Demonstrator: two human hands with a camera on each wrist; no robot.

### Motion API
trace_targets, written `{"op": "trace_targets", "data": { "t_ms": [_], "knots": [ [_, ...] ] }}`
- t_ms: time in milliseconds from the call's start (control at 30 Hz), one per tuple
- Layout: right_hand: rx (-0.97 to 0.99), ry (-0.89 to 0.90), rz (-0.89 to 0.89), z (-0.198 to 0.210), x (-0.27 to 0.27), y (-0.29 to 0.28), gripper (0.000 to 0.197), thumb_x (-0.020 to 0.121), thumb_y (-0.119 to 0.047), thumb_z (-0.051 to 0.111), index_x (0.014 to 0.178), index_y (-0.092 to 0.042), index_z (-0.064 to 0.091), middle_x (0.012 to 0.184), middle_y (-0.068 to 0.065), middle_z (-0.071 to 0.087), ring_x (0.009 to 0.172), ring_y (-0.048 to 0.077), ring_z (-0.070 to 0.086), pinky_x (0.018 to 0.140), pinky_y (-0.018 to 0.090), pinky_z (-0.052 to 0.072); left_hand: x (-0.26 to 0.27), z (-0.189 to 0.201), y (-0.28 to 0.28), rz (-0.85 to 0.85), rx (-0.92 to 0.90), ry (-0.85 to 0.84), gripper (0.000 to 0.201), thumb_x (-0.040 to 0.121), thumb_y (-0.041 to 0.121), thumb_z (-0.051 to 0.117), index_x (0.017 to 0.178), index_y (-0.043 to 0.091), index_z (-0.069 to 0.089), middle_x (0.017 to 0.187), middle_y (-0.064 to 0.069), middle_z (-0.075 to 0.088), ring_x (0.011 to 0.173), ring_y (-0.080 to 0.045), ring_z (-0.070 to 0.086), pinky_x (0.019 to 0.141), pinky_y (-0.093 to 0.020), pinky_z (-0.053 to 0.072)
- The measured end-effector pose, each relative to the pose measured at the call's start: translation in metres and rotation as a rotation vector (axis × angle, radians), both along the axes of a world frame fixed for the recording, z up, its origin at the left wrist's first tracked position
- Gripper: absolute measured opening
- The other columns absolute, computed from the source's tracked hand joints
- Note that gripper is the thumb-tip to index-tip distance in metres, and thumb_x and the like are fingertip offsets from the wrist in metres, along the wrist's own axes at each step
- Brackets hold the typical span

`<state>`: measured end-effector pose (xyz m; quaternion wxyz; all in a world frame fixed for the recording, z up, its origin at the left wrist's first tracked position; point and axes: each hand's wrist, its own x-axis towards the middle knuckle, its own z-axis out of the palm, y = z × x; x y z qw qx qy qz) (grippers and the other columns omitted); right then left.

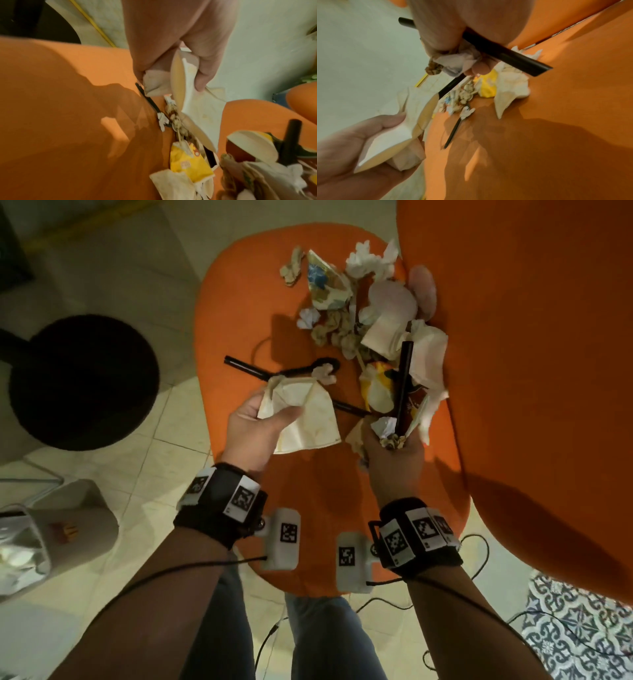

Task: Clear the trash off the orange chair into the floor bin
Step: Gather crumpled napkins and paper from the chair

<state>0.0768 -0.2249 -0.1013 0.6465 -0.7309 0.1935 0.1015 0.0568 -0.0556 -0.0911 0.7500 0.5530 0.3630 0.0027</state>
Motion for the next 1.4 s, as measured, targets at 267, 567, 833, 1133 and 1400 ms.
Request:
{"op": "trace_targets", "data": {
  "t_ms": [267, 567, 833, 1133, 1400],
  "knots": [
    [0.112, 0.193, 0.371, 0.010, -0.067, 0.139, 0.019, 0.085, -0.007, 0.068, 0.097, 0.002, 0.057, 0.067, 0.007, 0.058, 0.044, 0.006, 0.053, 0.039, 0.019, 0.040, -0.119, -0.003, 0.117, 0.249, 0.098, 0.049, 0.043, 0.069, 0.011, 0.079, 0.110, 0.023, 0.069, 0.119, -0.003, 0.067, 0.112, -0.025, 0.062, 0.097, -0.051, 0.049],
    [0.005, 0.234, 0.779, -0.035, -0.206, 0.378, 0.021, 0.084, -0.005, 0.067, 0.102, -0.012, 0.059, 0.081, 0.003, 0.064, 0.048, 0.000, 0.056, 0.043, 0.016, 0.044, -0.307, -0.044, 0.309, 0.621, 0.218, 0.166, 0.027, 0.077, 0.004, 0.072, 0.088, 0.027, 0.066, 0.117, 0.005, 0.060, 0.093, -0.006, 0.060, 0.066, -0.014, 0.050],
    [-0.160, 0.321, 1.112, -0.124, -0.313, 0.551, 0.023, 0.082, -0.018, 0.069, 0.103, -0.016, 0.059, 0.094, 0.005, 0.066, 0.079, 0.019, 0.062, 0.065, 0.029, 0.052, -0.440, -0.139, 0.459, 0.717, 0.436, 0.380, 0.026, 0.072, 0.003, 0.076, 0.097, 0.003, 0.068, 0.113, -0.005, 0.059, 0.101, -0.020, 0.060, 0.085, -0.015, 0.047],
    [-0.440, 0.556, 1.216, -0.237, -0.339, 0.595, 0.033, 0.047, -0.029, 0.072, 0.069, -0.023, 0.047, 0.041, -0.004, 0.051, 0.052, 0.026, 0.048, 0.063, 0.038, 0.045, -0.474, -0.206, 0.501, 0.584, 0.633, 0.525, 0.040, 0.077, 0.008, 0.071, 0.117, 0.011, 0.066, 0.126, -0.006, 0.053, 0.099, -0.013, 0.053, 0.081, -0.008, 0.033],
    [-0.655, 0.612, 1.307, -0.231, -0.345, 0.610, 0.027, 0.074, -0.028, 0.073, 0.070, -0.024, 0.047, 0.076, -0.002, 0.056, 0.084, 0.027, 0.062, 0.082, 0.040, 0.057, -0.471, -0.246, 0.502, 0.298, 0.804, 0.537, 0.049, 0.075, 0.005, 0.066, 0.121, 0.019, 0.064, 0.132, -0.008, 0.053, 0.102, -0.030, 0.063, 0.090, -0.033, 0.051]
  ]
}}
